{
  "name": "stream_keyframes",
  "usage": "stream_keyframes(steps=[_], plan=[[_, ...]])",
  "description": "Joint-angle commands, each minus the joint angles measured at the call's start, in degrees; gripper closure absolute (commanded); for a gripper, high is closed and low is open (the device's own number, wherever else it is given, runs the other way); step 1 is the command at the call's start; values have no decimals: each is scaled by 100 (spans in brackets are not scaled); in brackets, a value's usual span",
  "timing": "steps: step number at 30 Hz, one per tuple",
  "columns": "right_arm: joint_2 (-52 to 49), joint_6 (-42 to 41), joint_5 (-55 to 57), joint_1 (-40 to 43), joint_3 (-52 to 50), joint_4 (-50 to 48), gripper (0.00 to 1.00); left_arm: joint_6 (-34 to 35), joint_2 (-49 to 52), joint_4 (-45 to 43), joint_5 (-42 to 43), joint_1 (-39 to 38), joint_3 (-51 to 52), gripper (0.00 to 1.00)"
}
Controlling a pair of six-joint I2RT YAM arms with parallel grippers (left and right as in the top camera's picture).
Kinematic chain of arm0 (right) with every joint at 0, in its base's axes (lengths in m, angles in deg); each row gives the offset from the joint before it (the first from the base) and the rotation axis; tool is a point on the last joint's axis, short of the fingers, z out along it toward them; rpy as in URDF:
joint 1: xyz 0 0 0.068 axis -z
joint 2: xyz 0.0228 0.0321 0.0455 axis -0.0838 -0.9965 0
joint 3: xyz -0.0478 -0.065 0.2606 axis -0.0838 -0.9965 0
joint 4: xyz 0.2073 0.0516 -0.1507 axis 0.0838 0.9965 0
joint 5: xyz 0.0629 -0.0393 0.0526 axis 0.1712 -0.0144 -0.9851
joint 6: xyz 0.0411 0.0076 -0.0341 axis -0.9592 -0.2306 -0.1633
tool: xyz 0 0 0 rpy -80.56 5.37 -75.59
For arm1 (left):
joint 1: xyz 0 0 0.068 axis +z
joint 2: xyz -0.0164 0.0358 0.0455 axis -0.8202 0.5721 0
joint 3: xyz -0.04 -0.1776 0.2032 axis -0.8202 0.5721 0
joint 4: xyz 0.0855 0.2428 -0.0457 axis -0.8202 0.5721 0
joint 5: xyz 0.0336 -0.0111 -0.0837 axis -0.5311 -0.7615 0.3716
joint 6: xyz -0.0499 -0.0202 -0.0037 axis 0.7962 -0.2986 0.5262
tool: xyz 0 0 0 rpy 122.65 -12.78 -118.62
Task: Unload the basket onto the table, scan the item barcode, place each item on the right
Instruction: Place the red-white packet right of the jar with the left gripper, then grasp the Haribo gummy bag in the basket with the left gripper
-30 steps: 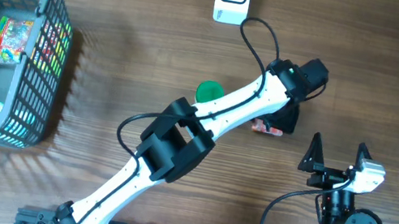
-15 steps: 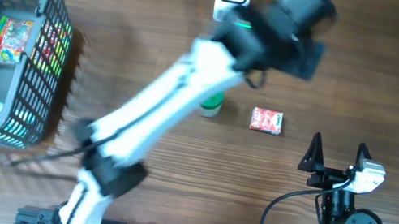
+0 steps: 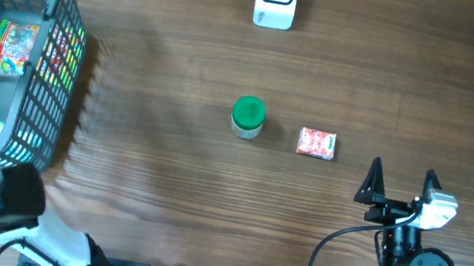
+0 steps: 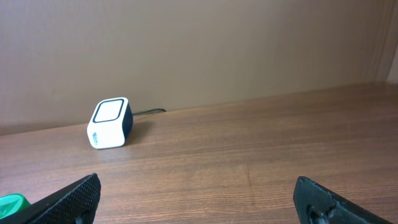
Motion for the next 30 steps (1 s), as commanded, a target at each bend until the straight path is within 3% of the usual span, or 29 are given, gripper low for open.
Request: stream_keyframes(steps=[1, 7, 15, 20, 30], plan=[[2, 101, 76, -22, -7, -17, 0, 122, -9, -251, 603, 863, 914, 0], [2, 101, 74, -22, -7, -17, 0, 155, -9, -1753, 575, 1137, 3034, 0], [2, 103, 74, -22, -7, -17, 0, 623, -2, -4900, 566, 1078, 5976, 0], [2, 101, 76, -22, -7, -17, 0, 723, 280, -5783, 562, 844, 6548, 0], [2, 103, 74, -22, -7, -17, 1, 898, 1196, -6496, 540, 605, 6551, 0]])
